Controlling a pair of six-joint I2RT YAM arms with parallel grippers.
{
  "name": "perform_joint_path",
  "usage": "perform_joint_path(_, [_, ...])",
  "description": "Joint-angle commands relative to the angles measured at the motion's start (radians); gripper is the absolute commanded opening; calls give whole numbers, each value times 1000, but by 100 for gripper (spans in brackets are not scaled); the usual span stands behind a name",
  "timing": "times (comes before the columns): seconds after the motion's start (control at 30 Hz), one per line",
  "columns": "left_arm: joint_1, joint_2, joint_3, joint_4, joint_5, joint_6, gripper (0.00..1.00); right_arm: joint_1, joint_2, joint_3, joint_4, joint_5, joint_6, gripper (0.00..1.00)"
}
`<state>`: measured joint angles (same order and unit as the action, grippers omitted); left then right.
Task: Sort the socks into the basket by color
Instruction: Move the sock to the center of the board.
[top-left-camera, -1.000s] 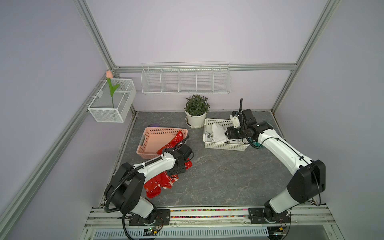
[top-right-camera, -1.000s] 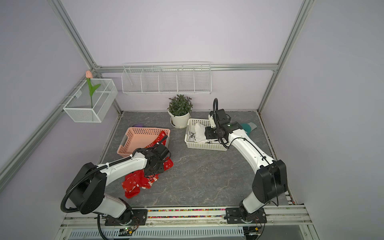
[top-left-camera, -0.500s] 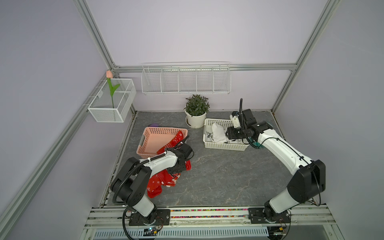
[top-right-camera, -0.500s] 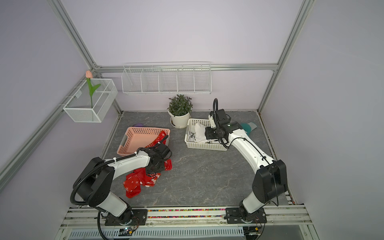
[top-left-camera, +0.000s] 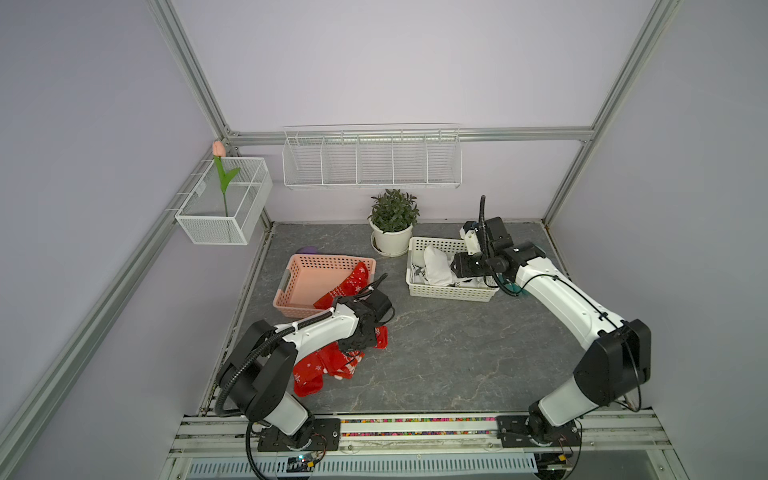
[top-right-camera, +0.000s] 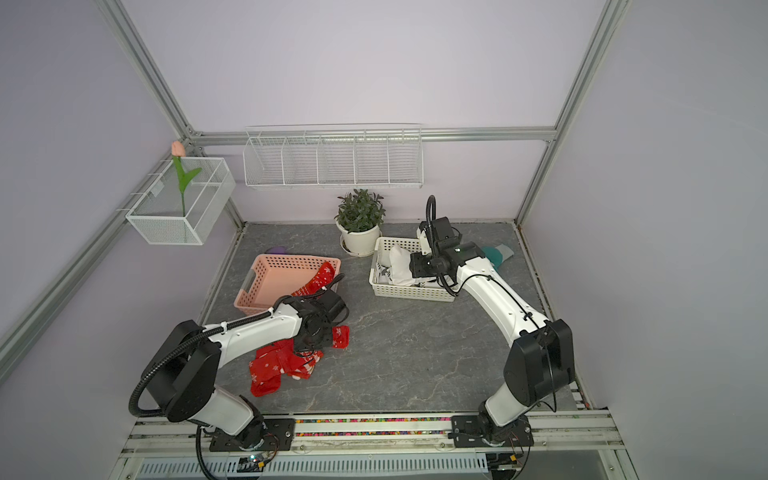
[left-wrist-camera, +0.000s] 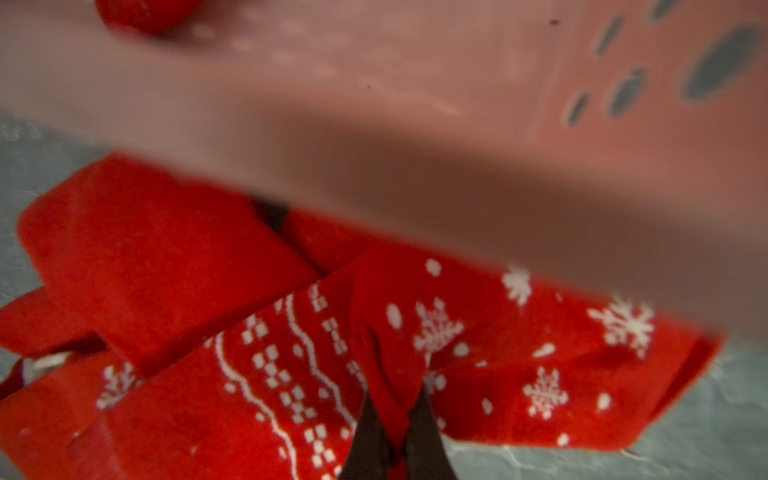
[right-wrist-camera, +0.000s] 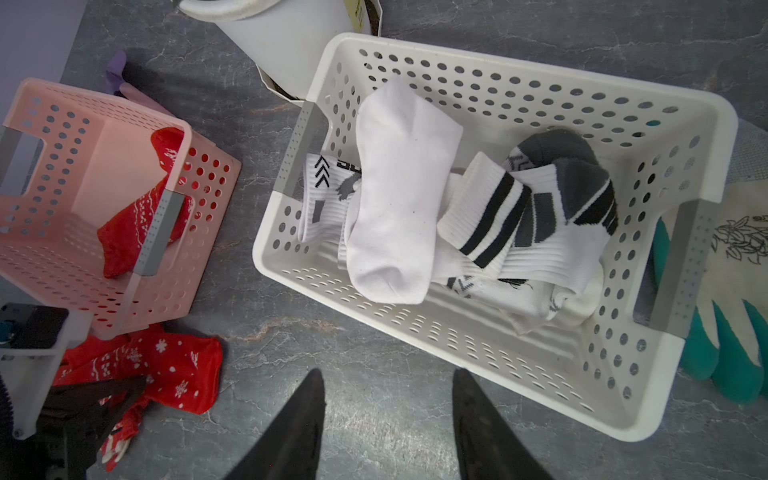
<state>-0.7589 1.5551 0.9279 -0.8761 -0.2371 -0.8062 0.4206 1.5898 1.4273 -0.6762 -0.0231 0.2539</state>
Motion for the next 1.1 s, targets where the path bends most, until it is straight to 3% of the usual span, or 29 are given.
perform_joint_path(0.0, [-46, -29, 79, -82, -11, -41, 0, 0, 10, 22, -15, 1, -8, 52])
perform_joint_path(0.17, [-88, -5, 151, -67, 35, -18, 0, -2, 1, 22, -16, 6, -11, 52])
perform_joint_path(0.57, [-160, 289, 353, -11, 135, 87, 0, -1, -19, 11, -28, 20, -11, 52])
perform_joint_path(0.77, [-167, 297, 377, -3, 153, 98, 13, 0, -20, 13, -32, 22, -10, 52])
perform_joint_path(1.07, [-175, 308, 387, -4, 154, 99, 19, -1, -19, 16, -33, 20, -8, 52])
